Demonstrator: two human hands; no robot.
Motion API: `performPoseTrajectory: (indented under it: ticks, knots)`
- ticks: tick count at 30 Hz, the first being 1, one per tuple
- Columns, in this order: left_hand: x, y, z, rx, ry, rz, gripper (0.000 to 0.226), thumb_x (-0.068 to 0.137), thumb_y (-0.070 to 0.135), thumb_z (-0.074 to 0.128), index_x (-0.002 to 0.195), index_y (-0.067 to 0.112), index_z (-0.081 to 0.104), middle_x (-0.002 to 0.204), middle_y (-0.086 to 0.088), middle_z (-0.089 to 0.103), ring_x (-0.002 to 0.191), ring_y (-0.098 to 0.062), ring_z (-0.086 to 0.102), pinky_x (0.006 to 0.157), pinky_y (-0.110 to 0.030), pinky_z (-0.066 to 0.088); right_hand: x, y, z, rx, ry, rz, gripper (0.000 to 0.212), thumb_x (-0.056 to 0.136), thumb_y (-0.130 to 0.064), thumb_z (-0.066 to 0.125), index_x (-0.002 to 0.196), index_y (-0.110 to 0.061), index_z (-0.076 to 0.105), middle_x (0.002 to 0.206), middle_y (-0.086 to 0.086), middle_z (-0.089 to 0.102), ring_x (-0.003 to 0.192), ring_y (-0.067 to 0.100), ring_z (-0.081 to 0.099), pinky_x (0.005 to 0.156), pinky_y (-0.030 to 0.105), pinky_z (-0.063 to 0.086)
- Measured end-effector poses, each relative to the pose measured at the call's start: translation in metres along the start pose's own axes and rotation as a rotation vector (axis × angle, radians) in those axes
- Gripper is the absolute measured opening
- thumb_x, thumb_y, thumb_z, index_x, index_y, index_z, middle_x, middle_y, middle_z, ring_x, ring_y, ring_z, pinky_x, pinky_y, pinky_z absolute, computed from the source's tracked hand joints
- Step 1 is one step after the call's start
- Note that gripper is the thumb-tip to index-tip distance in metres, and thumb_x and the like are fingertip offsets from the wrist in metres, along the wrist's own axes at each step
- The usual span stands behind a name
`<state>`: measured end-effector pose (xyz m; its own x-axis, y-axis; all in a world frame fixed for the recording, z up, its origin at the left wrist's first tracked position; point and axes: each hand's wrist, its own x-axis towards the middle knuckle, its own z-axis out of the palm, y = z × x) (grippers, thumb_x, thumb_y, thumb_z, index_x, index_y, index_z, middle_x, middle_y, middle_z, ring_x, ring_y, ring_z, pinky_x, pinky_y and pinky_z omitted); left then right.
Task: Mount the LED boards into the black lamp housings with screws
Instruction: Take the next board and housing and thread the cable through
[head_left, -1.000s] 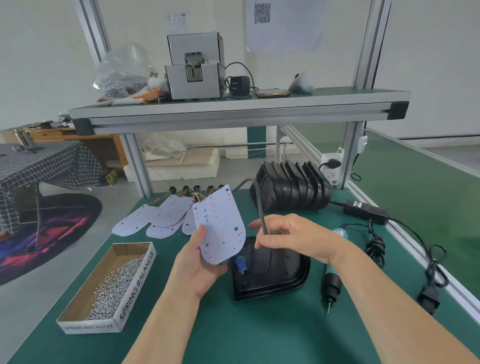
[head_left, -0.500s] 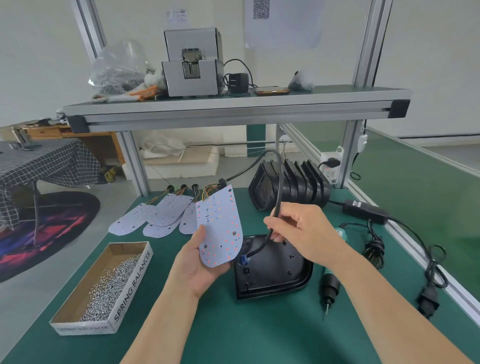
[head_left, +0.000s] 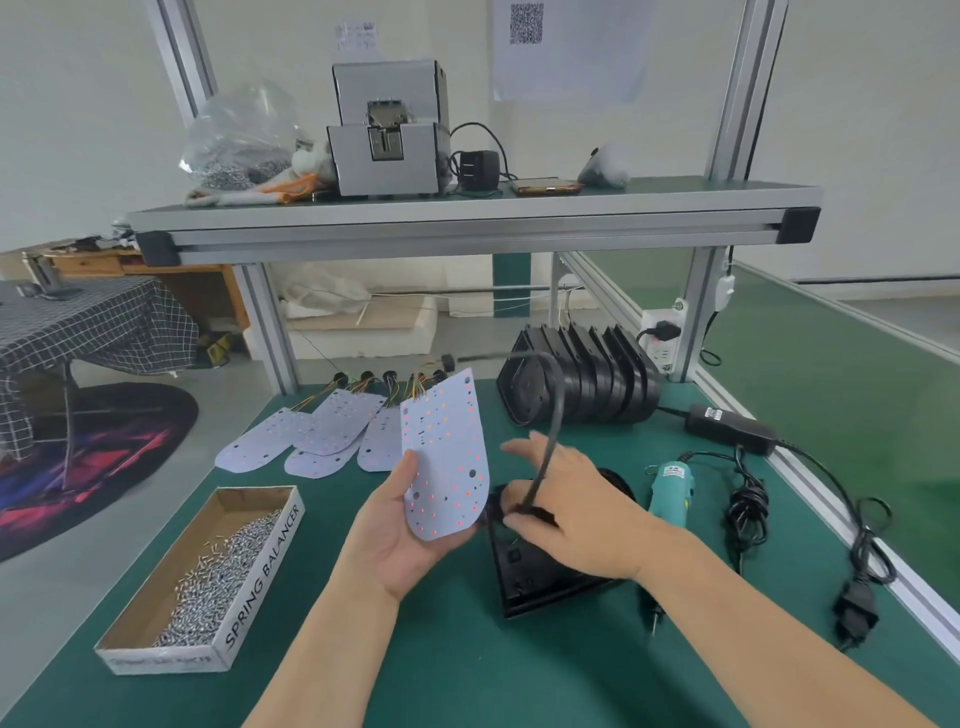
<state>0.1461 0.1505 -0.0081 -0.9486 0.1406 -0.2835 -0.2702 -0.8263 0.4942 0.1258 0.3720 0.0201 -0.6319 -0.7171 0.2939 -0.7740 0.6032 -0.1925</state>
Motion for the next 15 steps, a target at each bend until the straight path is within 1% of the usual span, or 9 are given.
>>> performPoseTrajectory:
  ticks: [1, 3, 5, 7, 9, 11, 12, 13, 15]
  knots:
    - [0.001, -0.001, 0.000, -0.006, -0.006, -0.008, 0.055, 0.093, 0.038, 0.060, 0.142, 0.013, 0.054, 0.137, -0.018, 0.062, 0.125, -0.040, 0.059, 0.111, -0.065, 0.032, 0.001, 0.006, 0.001, 0.008, -0.057, 0.037, 0.018, 0.100, -0.042, 0.052, 0.113, -0.032, 0.060, 0.143, -0.001, 0.045, 0.145, 0.015, 0.028, 0.111, 0.048, 0.032]
    - [0.000, -0.003, 0.001, -0.016, -0.006, -0.004, 0.048, 0.098, 0.038, 0.055, 0.138, 0.012, 0.056, 0.132, -0.020, 0.065, 0.112, -0.042, 0.066, 0.105, -0.069, 0.037, 0.007, 0.011, 0.000, -0.050, -0.097, 0.046, 0.025, 0.099, -0.042, 0.051, 0.122, -0.036, 0.047, 0.128, -0.003, 0.048, 0.119, 0.018, 0.049, 0.097, 0.047, 0.043]
    - [-0.003, -0.003, 0.001, -0.073, -0.006, 0.009, 0.041, 0.100, 0.037, 0.052, 0.131, 0.011, 0.059, 0.124, -0.023, 0.068, 0.102, -0.046, 0.070, 0.100, -0.070, 0.041, 0.014, 0.012, -0.001, -0.145, -0.146, 0.034, 0.048, 0.099, -0.042, 0.051, 0.141, -0.045, 0.028, 0.117, 0.001, 0.053, 0.099, 0.024, 0.054, 0.090, 0.045, 0.045]
    - [-0.006, -0.002, -0.001, -0.099, 0.007, 0.039, 0.035, 0.102, 0.033, 0.051, 0.127, 0.011, 0.060, 0.118, -0.023, 0.071, 0.097, -0.045, 0.072, 0.092, -0.069, 0.046, 0.021, 0.014, -0.002, -0.204, -0.169, 0.034, 0.067, 0.101, -0.039, 0.050, 0.154, -0.047, 0.010, 0.107, 0.007, 0.061, 0.097, 0.029, 0.057, 0.088, 0.044, 0.045]
    - [-0.010, -0.001, -0.004, -0.068, 0.018, 0.060, 0.035, 0.100, 0.029, 0.054, 0.129, 0.010, 0.060, 0.122, -0.017, 0.071, 0.106, -0.037, 0.071, 0.095, -0.058, 0.053, 0.027, 0.016, -0.004, -0.125, -0.078, 0.116, 0.065, 0.101, -0.039, 0.052, 0.157, -0.037, 0.019, 0.107, 0.009, 0.066, 0.103, 0.033, 0.060, 0.088, 0.043, 0.047]
    - [-0.014, -0.002, -0.008, -0.050, 0.004, 0.076, 0.043, 0.094, 0.024, 0.059, 0.135, 0.010, 0.059, 0.129, -0.012, 0.068, 0.120, -0.029, 0.064, 0.100, -0.048, 0.050, 0.031, 0.019, -0.009, -0.008, 0.072, 0.230, 0.052, 0.100, -0.042, 0.055, 0.147, -0.027, 0.039, 0.107, 0.007, 0.069, 0.103, 0.035, 0.063, 0.083, 0.040, 0.047]
    - [-0.016, -0.004, -0.008, -0.037, -0.005, 0.085, 0.046, 0.091, 0.023, 0.060, 0.136, 0.010, 0.058, 0.131, -0.011, 0.067, 0.122, -0.028, 0.063, 0.099, -0.045, 0.049, 0.033, 0.018, -0.010, 0.038, 0.143, 0.274, 0.042, 0.099, -0.043, 0.056, 0.135, -0.023, 0.048, 0.097, 0.004, 0.069, 0.096, 0.035, 0.064, 0.078, 0.040, 0.047]
    - [-0.018, -0.008, -0.008, -0.019, -0.021, 0.085, 0.047, 0.090, 0.022, 0.060, 0.136, 0.010, 0.059, 0.132, -0.010, 0.067, 0.122, -0.027, 0.064, 0.096, -0.044, 0.051, 0.034, 0.018, -0.010, 0.113, 0.214, 0.324, 0.032, 0.099, -0.043, 0.058, 0.119, -0.020, 0.052, 0.084, 0.000, 0.065, 0.084, 0.033, 0.063, 0.071, 0.040, 0.047]
    - [-0.021, -0.016, -0.006, 0.017, -0.064, 0.063, 0.046, 0.091, 0.023, 0.059, 0.135, 0.009, 0.060, 0.135, -0.011, 0.065, 0.119, -0.028, 0.066, 0.090, -0.044, 0.057, 0.038, 0.016, -0.010, 0.287, 0.338, 0.439, 0.027, 0.097, -0.041, 0.061, 0.098, -0.019, 0.045, 0.065, -0.007, 0.051, 0.066, 0.027, 0.054, 0.060, 0.038, 0.041]
